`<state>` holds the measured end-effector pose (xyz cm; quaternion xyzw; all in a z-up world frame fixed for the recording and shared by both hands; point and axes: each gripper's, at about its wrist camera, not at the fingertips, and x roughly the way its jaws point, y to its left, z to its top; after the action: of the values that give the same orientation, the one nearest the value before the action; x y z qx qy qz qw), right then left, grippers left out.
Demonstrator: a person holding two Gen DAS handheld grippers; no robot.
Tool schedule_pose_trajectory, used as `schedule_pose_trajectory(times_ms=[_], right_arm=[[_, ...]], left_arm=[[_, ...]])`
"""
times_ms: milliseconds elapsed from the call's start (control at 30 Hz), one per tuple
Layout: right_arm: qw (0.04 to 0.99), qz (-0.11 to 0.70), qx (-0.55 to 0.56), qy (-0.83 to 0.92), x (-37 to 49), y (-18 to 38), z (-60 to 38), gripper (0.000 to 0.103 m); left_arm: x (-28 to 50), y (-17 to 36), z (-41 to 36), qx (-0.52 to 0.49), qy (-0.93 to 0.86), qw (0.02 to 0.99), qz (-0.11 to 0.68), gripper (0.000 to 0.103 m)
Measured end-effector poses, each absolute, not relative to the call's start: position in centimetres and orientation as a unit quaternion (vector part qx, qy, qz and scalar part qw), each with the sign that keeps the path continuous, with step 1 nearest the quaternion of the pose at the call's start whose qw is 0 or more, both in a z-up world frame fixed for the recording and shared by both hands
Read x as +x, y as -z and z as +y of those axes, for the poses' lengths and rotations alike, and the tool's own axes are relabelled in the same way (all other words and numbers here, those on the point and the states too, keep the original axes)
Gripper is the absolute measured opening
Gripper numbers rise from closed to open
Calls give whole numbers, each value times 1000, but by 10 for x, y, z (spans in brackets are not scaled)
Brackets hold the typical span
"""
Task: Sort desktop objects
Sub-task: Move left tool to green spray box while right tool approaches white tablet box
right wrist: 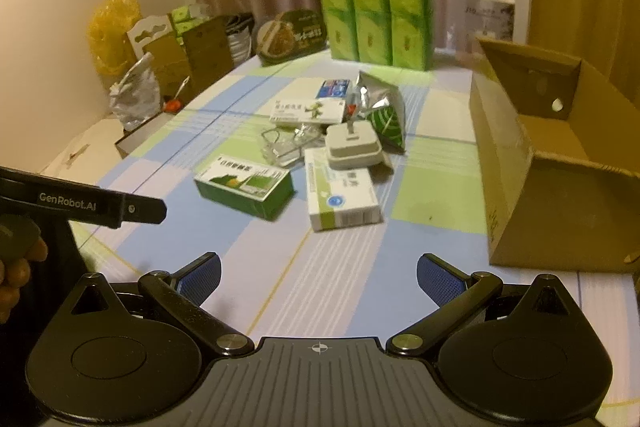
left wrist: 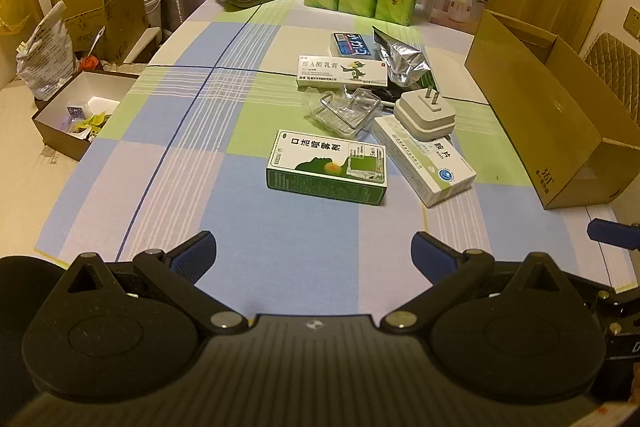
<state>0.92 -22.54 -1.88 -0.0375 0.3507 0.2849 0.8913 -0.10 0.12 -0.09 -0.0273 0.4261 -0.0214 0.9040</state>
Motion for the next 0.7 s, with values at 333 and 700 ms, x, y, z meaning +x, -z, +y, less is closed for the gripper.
schedule_pose_trajectory(times_ms=[333,700], right_arm=[[882,366,-38,-293,15,22,-224,101],[878,379,-47,-287,21,25,-223,101]], left_arm=[[2,-4,2,-23,36,907,419,102],[6,-7,3,-31,4,910,414,102]])
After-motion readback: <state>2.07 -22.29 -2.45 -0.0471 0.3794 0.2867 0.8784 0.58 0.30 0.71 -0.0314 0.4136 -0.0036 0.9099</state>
